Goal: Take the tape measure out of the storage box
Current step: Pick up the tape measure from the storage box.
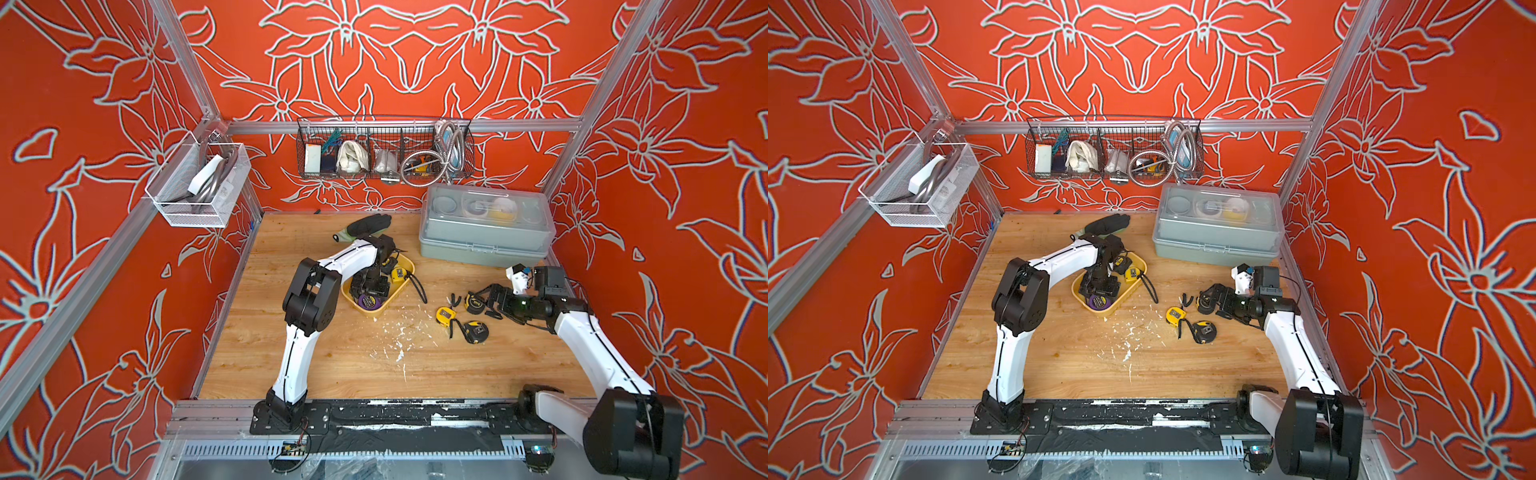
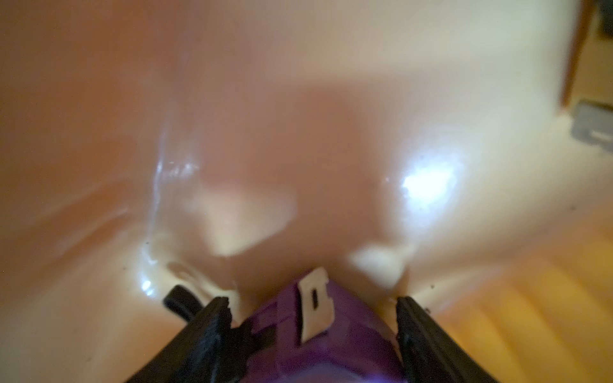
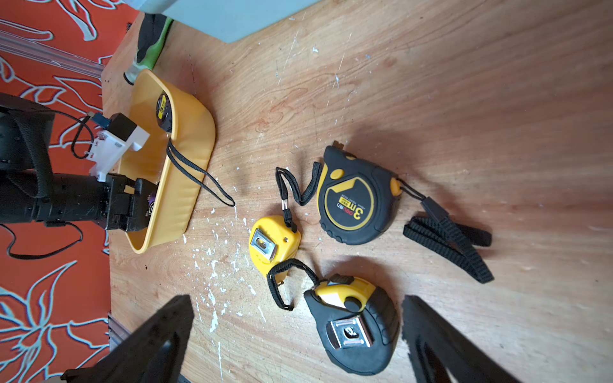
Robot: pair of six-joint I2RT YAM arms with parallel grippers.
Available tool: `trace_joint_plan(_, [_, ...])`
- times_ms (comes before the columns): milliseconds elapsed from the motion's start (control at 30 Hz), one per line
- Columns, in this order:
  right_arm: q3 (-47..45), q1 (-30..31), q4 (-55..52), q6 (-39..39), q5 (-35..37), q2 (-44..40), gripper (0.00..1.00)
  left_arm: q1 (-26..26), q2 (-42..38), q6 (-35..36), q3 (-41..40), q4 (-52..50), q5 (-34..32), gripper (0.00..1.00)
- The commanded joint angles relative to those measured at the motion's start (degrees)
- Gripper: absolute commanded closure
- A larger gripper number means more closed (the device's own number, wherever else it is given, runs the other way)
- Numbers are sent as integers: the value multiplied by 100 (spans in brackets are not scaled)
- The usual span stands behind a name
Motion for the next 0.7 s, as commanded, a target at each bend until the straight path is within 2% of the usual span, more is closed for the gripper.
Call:
trace_joint_plan(0, [-5, -11, -63, -89, -9, -95, 0, -11, 133, -53, -84, -320, 28, 20])
trace_joint_plan(67, [5, -11, -39, -97, -74, -80, 0, -13, 191, -36, -83, -361, -33, 18])
trace_joint_plan(167, [36, 3, -13, -119, -191, -25, 0, -50, 263, -18, -113, -482, -116, 10])
trace_joint_plan(267, [55, 5, -13, -132, -263, 28, 0, -85, 188, -115, -277, -498, -189, 9])
trace_joint_plan(433, [10, 19, 74, -108, -342, 40, 0, -103, 115, -209, -418, -339, -65, 27])
trace_joint_plan(667, [3, 42, 75, -108, -340, 42, 0, -103, 304, -263, 226, -401, -140, 51])
